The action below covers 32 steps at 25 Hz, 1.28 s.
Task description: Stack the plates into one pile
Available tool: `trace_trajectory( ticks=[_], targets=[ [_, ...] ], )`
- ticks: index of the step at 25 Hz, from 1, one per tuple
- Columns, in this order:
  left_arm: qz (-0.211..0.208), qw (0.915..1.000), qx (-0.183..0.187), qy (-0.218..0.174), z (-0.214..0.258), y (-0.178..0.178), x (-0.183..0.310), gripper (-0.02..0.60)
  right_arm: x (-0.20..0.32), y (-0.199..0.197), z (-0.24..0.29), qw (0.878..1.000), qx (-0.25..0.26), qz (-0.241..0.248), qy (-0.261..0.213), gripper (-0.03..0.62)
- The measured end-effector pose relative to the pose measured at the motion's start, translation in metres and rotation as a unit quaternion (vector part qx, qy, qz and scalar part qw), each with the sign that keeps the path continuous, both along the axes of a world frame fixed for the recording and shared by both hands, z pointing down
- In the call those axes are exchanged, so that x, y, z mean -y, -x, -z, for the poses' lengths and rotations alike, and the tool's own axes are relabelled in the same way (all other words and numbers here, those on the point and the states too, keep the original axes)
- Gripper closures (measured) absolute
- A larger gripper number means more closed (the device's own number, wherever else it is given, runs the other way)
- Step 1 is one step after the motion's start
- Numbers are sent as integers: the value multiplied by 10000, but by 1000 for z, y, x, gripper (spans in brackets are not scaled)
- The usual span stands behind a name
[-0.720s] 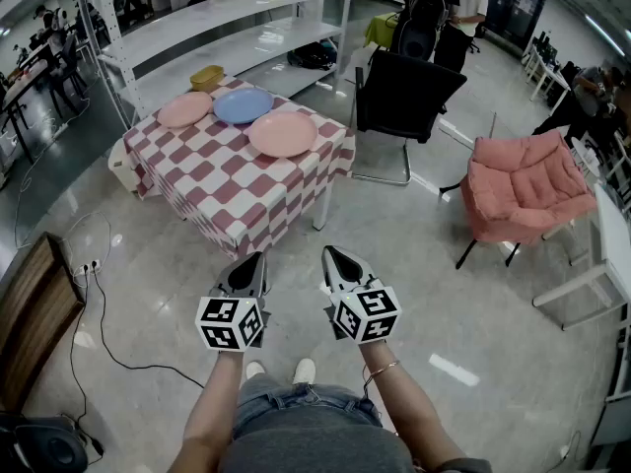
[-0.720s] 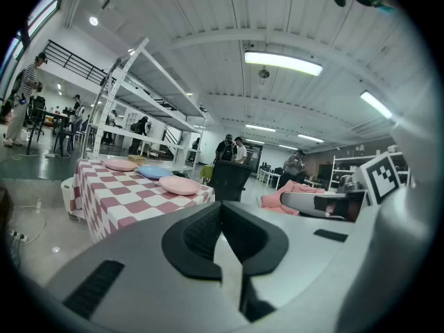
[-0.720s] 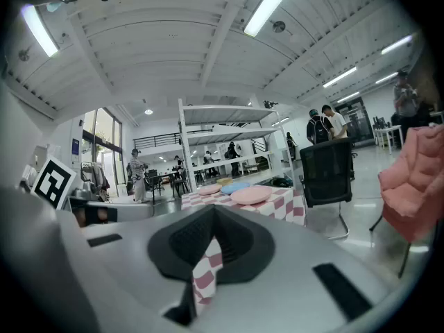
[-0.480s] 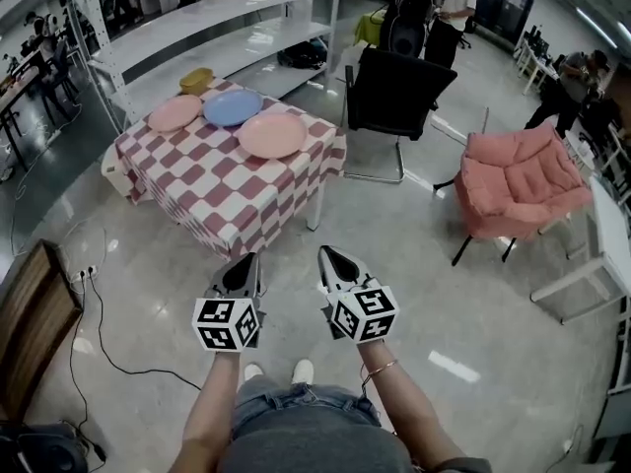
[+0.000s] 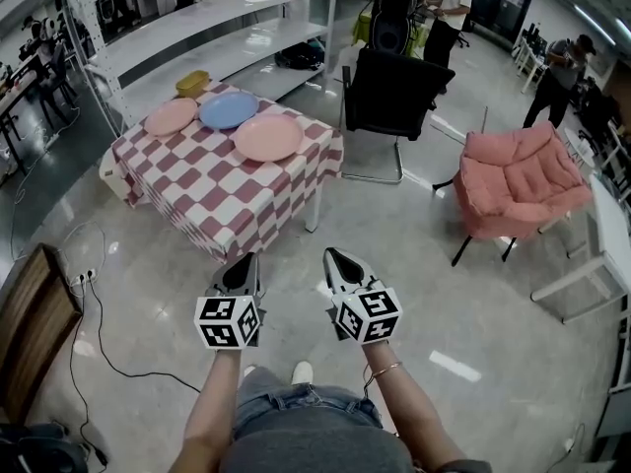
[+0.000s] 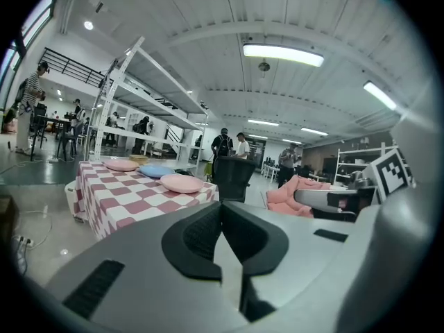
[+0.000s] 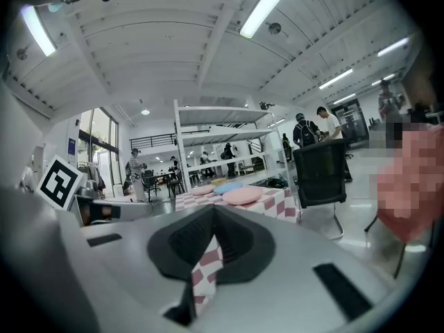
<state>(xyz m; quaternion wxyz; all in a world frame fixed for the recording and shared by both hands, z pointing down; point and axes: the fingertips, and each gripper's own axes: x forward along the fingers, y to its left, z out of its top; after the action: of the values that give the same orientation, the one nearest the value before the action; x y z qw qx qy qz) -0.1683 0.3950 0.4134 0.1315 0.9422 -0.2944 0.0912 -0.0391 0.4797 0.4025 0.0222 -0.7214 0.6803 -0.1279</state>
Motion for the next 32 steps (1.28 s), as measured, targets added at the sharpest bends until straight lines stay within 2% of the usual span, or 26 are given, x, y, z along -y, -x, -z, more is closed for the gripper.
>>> trace_trajectory(
  ticks=[12, 20, 26, 32],
  targets=[
    [108, 9999, 68, -60, 4, -11, 6, 566, -5, -25, -2, 9998, 98, -145, 68, 585],
    [174, 9997, 152, 1, 1, -31, 27, 566, -1, -53, -8, 9988, 117, -441, 179, 585],
    [192, 9998, -83, -6, -5, -44, 55, 566, 21, -73, -11, 9986, 138, -469, 208, 585],
    [307, 9995, 43, 75, -20, -59, 104, 566, 65, -91, -22, 9984, 211, -399, 348, 585]
  ],
)
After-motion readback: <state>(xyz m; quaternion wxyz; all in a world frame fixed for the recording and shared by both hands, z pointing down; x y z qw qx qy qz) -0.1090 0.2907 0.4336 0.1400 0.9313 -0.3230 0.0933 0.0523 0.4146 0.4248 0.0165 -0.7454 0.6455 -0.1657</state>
